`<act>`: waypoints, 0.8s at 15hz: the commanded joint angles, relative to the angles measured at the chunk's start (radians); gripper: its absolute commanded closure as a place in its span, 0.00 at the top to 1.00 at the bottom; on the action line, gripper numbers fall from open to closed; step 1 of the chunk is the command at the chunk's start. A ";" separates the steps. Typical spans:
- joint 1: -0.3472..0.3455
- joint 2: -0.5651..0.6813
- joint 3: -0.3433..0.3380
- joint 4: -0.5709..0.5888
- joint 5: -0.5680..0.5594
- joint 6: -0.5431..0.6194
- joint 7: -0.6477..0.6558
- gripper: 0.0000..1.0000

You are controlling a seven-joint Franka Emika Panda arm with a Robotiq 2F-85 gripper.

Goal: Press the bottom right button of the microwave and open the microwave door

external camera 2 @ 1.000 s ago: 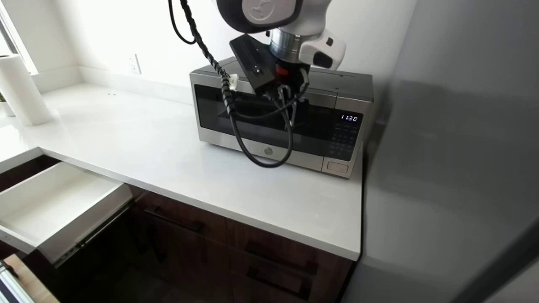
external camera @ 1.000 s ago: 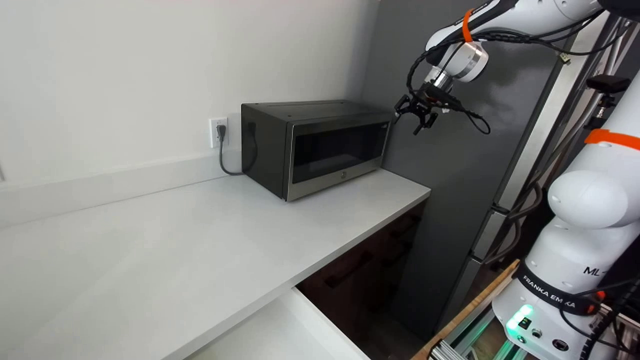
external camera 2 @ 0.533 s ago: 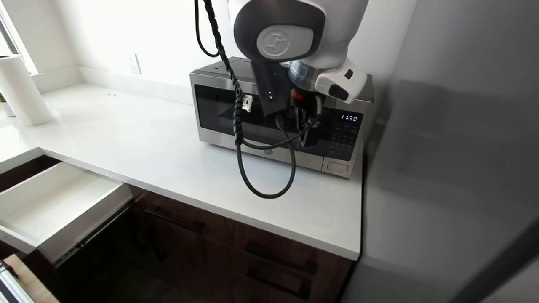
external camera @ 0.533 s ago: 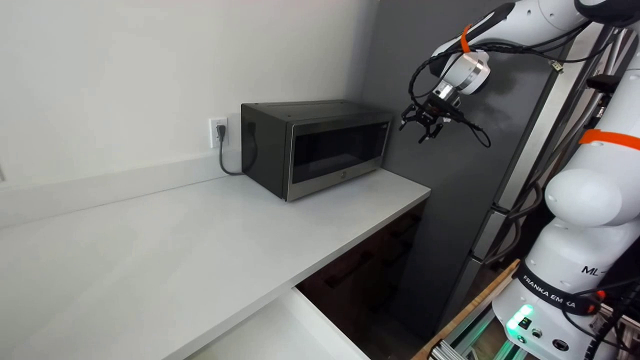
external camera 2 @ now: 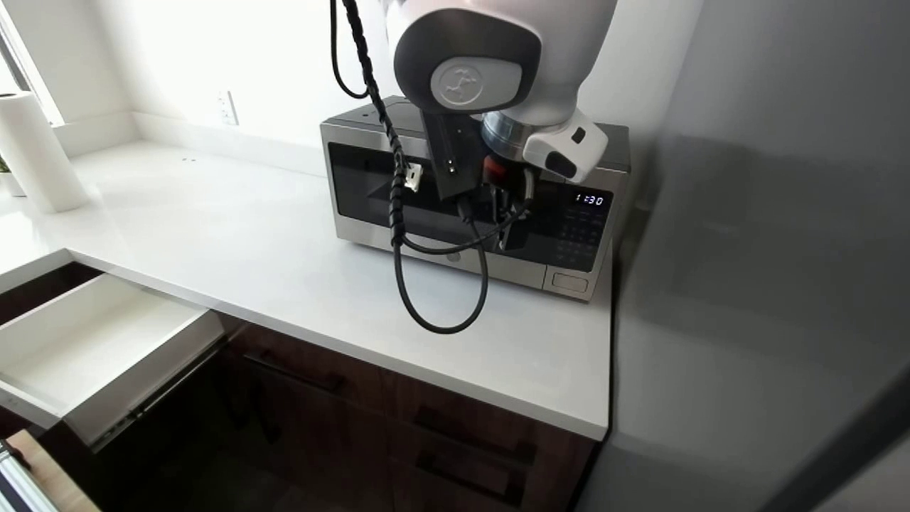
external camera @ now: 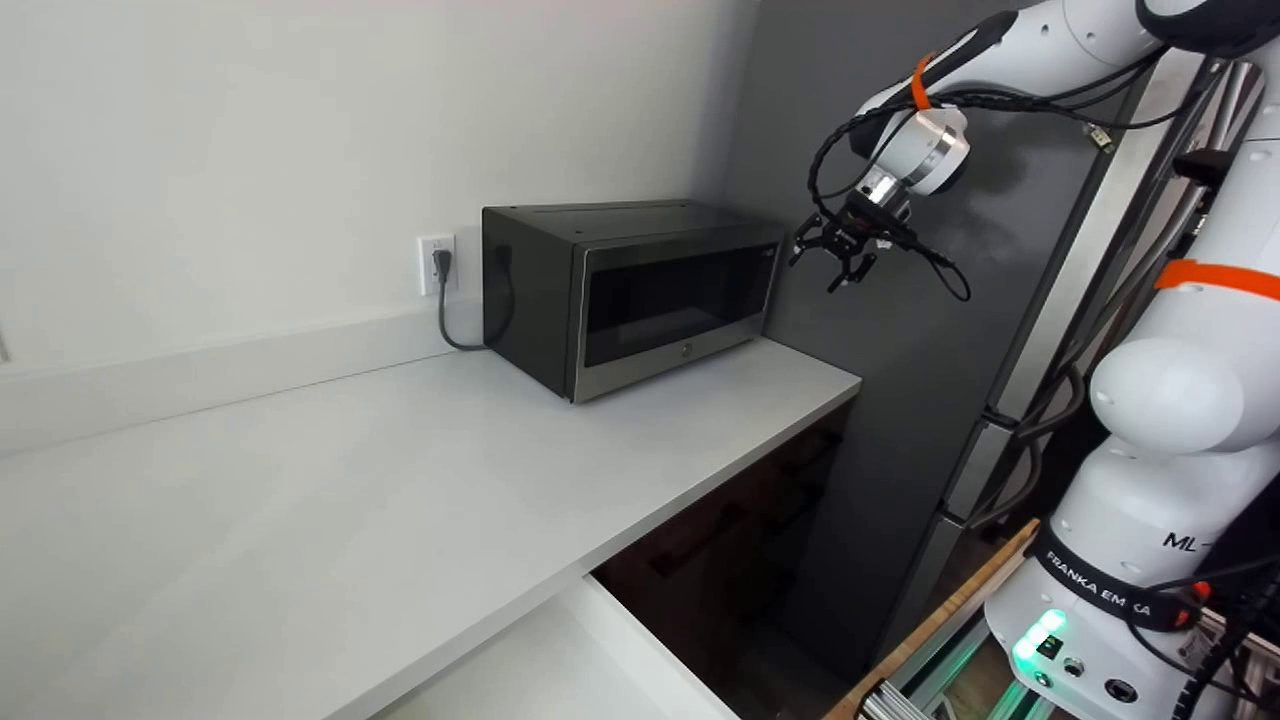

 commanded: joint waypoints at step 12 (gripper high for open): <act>-0.134 0.421 0.068 0.275 0.711 0.110 -0.300 0.20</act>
